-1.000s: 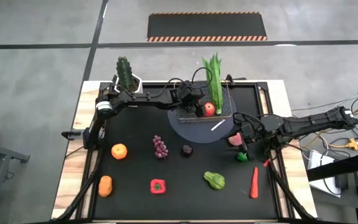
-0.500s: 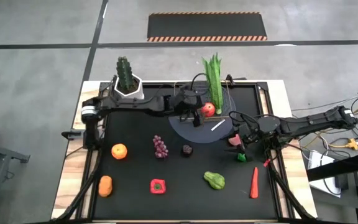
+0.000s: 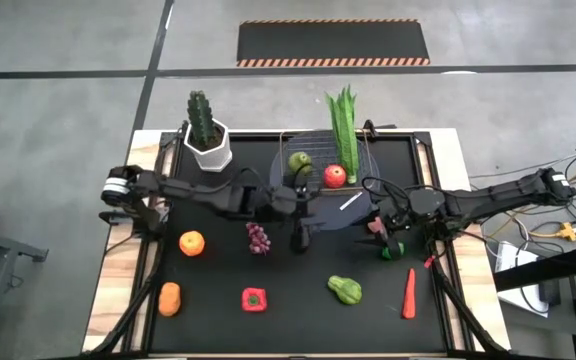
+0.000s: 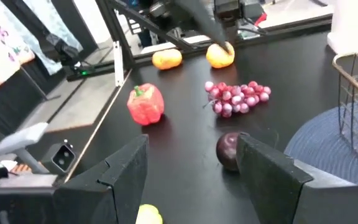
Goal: Build produce basket
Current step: Put the green chayote into the gold wire basket
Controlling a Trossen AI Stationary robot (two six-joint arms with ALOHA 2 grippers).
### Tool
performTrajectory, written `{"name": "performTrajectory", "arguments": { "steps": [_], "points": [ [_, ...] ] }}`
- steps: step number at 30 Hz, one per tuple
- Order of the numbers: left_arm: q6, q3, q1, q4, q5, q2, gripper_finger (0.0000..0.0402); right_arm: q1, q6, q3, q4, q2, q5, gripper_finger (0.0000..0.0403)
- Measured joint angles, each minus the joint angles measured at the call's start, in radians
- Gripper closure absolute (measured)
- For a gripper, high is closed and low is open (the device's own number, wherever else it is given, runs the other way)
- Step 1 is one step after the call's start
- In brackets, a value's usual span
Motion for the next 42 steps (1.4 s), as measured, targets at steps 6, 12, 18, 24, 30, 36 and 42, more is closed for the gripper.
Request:
{"name": "performTrajectory", "arguments": {
  "steps": [6, 12, 18, 24, 30, 36, 42],
  "points": [
    [-0.001, -0.080, -0.055, 0.060, 0.000, -0.043, 0.0070, 0.028, 0.088, 0.010, 0.026, 0.024, -0.008, 0.0177],
    [-0.001, -0.115, -0.071, 0.101, -0.001, -0.058, 0.0070, 0.125, 0.171, 0.059, 0.017, 0.085, -0.004, 0.0177],
    [-0.013, -0.128, -0.078, 0.101, -0.003, -0.066, 0.0070, 0.233, 0.268, 0.168, -0.067, 0.230, 0.006, 0.0177],
    [-0.027, -0.127, -0.096, 0.092, -0.003, -0.075, 0.0070, 0.316, 0.464, 0.320, -0.397, 0.368, 0.109, 0.0177],
    [-0.028, -0.127, -0.109, 0.093, -0.003, -0.093, 0.0070, 0.365, 0.684, 0.442, -0.709, 0.496, 0.157, 0.0177],
    [-0.027, -0.125, -0.114, 0.093, -0.003, -0.098, 0.0070, 0.399, 0.753, 0.515, -0.737, 0.599, 0.137, 0.0177],
    [-0.027, -0.133, -0.121, 0.090, -0.003, -0.119, 0.0070, 0.430, 0.783, 0.654, -0.772, 0.717, 0.123, 0.0177]
  ]
}}
